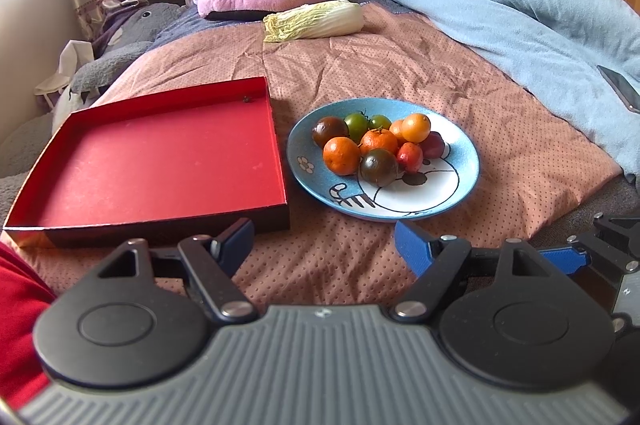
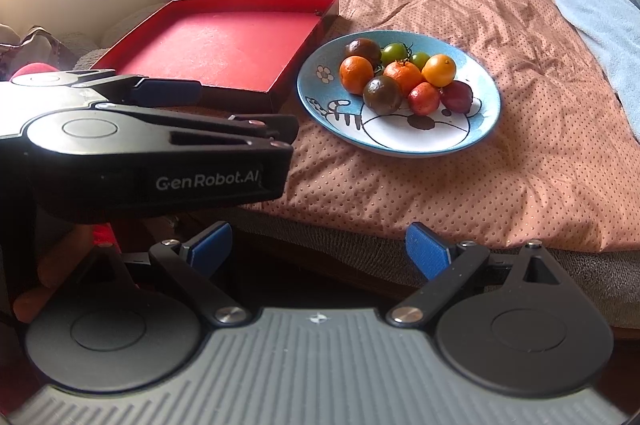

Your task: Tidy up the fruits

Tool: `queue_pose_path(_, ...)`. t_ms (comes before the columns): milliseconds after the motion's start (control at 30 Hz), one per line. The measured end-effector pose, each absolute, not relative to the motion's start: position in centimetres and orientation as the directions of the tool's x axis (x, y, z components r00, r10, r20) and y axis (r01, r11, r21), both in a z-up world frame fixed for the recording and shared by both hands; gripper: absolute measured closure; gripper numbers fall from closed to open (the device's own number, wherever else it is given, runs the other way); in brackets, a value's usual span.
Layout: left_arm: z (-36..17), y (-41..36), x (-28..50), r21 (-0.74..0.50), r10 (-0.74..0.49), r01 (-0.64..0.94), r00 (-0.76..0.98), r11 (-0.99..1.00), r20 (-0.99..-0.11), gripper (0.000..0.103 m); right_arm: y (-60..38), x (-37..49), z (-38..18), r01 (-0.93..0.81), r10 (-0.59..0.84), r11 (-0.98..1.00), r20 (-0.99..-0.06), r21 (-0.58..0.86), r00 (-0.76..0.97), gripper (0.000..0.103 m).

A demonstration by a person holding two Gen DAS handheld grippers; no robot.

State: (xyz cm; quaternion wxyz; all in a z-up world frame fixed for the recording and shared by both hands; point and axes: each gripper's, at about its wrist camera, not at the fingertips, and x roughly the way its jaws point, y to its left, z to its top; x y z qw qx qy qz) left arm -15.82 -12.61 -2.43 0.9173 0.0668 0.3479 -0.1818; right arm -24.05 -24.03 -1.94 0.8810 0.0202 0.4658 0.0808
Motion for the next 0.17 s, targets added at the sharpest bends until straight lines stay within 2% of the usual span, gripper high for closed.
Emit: queue_pose_path(167,-2.33,-12.6,-15.68,-0.018,-0.299,0.384,0.686,0.923,-0.664,0.03,-23.99,-24.06,-1.98,-0.124,0.161,0.986,-0.817,0.11,0.553,0.007)
